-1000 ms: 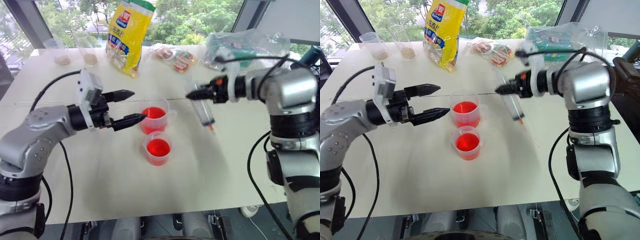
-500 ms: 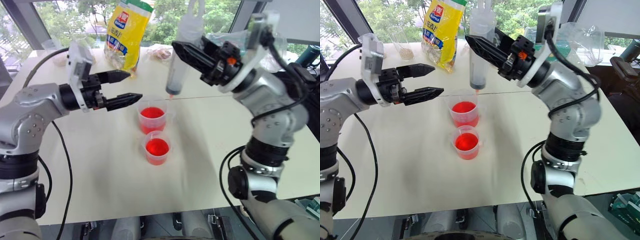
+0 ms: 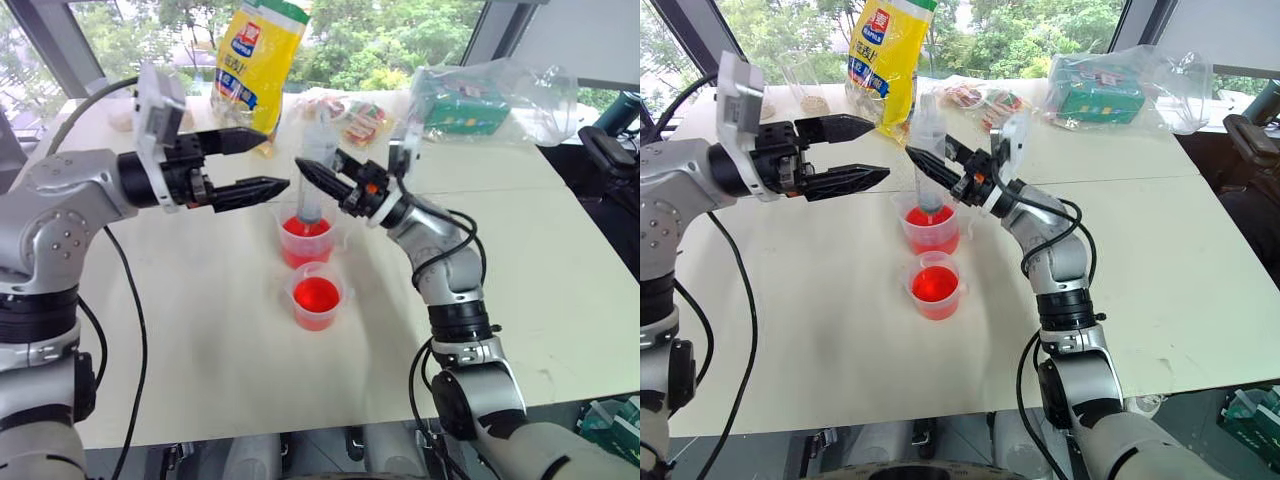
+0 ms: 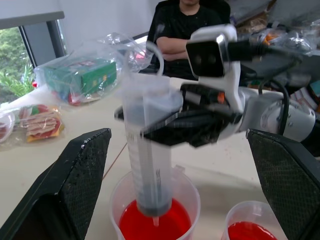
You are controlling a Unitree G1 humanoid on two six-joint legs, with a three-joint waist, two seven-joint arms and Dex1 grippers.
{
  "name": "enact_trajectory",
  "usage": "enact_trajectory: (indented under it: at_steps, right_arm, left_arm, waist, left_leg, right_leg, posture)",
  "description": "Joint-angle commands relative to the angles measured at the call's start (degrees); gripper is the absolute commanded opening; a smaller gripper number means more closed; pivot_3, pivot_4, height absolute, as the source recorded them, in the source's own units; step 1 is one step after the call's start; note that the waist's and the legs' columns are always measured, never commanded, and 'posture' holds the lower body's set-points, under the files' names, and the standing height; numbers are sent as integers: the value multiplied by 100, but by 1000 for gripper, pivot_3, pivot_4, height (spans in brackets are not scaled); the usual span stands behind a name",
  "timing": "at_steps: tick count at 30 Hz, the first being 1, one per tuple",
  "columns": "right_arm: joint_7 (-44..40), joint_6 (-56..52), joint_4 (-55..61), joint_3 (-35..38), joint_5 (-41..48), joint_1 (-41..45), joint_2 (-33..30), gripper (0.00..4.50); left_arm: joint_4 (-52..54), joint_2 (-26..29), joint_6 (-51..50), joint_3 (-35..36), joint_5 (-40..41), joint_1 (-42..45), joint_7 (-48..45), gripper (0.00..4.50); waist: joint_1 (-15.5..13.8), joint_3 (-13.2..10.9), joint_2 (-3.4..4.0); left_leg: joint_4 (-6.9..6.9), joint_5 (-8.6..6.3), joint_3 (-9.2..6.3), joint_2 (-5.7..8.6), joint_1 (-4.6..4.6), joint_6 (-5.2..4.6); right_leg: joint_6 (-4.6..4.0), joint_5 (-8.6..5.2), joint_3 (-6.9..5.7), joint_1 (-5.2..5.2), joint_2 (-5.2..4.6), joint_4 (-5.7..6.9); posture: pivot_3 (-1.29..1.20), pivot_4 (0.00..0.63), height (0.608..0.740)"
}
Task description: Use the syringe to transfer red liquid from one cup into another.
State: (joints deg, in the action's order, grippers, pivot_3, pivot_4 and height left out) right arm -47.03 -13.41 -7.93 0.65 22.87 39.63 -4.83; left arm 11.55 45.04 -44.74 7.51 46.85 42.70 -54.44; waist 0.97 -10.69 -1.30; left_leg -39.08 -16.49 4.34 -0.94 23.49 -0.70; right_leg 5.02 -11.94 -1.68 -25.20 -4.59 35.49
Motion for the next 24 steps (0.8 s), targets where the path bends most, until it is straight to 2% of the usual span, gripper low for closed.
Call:
enact_trajectory:
  at_steps: [1, 24]
  right_arm:
    - [-42, 252, 12, -84, -12, -6, -2, 1450]
    - [-104, 532, -327, -364, -169, -47, -112, 1450]
  left_arm:
    - [211, -81, -29, 23, 81, 173, 54, 4500]
    - [133, -665, 154, -512, -339, 235, 47, 4500]
  waist:
    - [5, 0, 0]
    - [3, 0, 0]
  left_leg:
    - [0, 1, 0, 0, 0, 1]
    - [-2, 4, -1, 0, -1, 7]
  right_leg:
    - [0, 0, 0, 0, 0, 0]
    - [0, 0, 0, -1, 1, 8]
  posture:
    - [0, 150, 740]
    - [0, 150, 740]
